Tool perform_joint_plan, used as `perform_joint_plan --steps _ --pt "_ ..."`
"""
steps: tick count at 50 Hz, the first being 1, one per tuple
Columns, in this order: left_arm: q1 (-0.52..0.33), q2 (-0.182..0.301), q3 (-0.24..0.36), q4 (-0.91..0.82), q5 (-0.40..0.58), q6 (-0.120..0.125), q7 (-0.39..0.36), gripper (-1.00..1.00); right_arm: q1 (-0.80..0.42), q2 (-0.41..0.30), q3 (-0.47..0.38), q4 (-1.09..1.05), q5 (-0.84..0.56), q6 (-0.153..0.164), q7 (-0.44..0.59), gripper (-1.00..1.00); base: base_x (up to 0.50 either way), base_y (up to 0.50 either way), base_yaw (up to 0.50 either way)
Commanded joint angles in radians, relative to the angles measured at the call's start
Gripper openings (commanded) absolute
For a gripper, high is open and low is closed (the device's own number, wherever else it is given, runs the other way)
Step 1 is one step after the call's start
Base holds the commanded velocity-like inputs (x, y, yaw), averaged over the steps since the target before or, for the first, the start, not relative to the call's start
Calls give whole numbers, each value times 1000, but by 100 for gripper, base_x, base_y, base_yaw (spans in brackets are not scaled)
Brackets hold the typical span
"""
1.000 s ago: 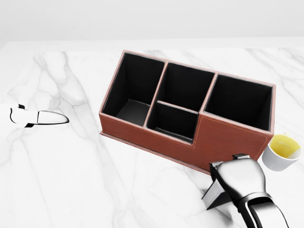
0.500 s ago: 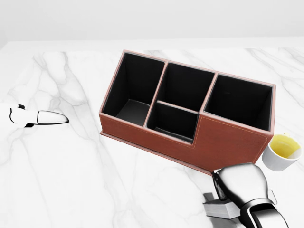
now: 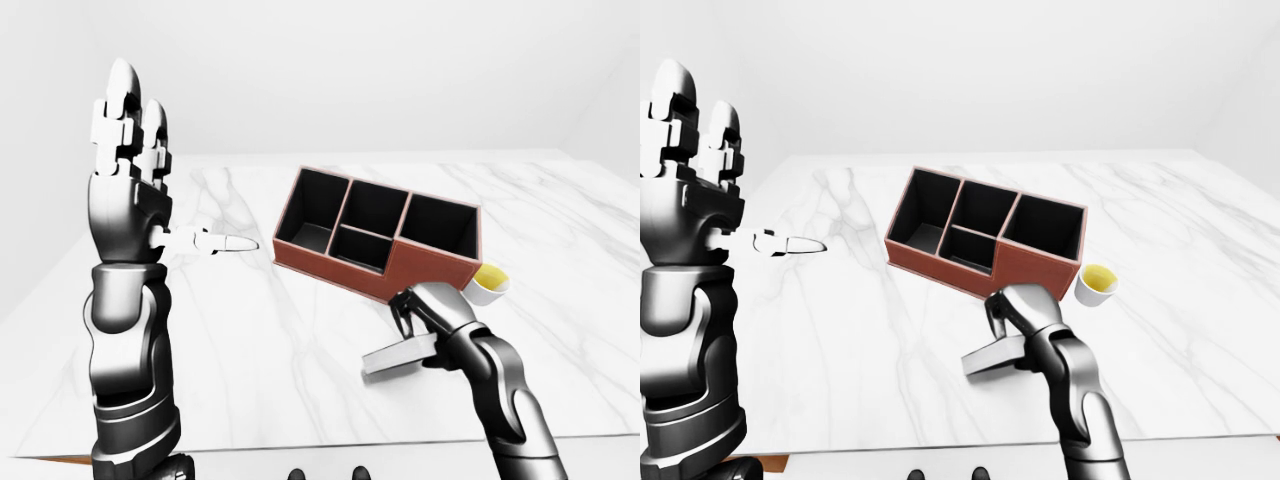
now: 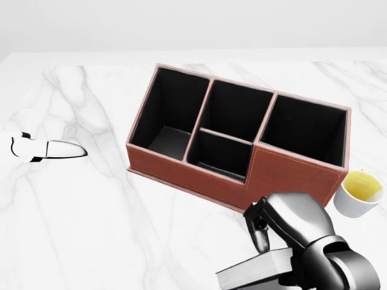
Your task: Pick up the book and place it in the right compartment of the caddy.
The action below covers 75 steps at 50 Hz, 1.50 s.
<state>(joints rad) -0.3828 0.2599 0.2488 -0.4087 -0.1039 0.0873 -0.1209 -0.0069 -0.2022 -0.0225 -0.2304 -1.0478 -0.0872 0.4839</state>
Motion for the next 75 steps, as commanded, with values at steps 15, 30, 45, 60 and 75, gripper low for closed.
perform_joint_plan --steps 15,30,45,60,75 --pt "-6 3 3 -3 -9 0 8 100 -129 55 13 -324 312 0 214 -100 0 0 0" --pt "-10 6 4 -7 -14 0 10 100 -242 67 34 -357 331 0 214 -100 0 0 0" --pt "-15 9 5 0 -13 0 16 100 -418 49 17 -350 356 0 214 -100 0 0 0" --pt "-19 12 7 -2 -17 0 21 100 -605 13 -5 -350 392 0 214 -100 0 0 0" --pt "-20 13 8 -4 -22 0 24 100 -729 -21 -19 -261 366 0 214 -100 0 0 0"
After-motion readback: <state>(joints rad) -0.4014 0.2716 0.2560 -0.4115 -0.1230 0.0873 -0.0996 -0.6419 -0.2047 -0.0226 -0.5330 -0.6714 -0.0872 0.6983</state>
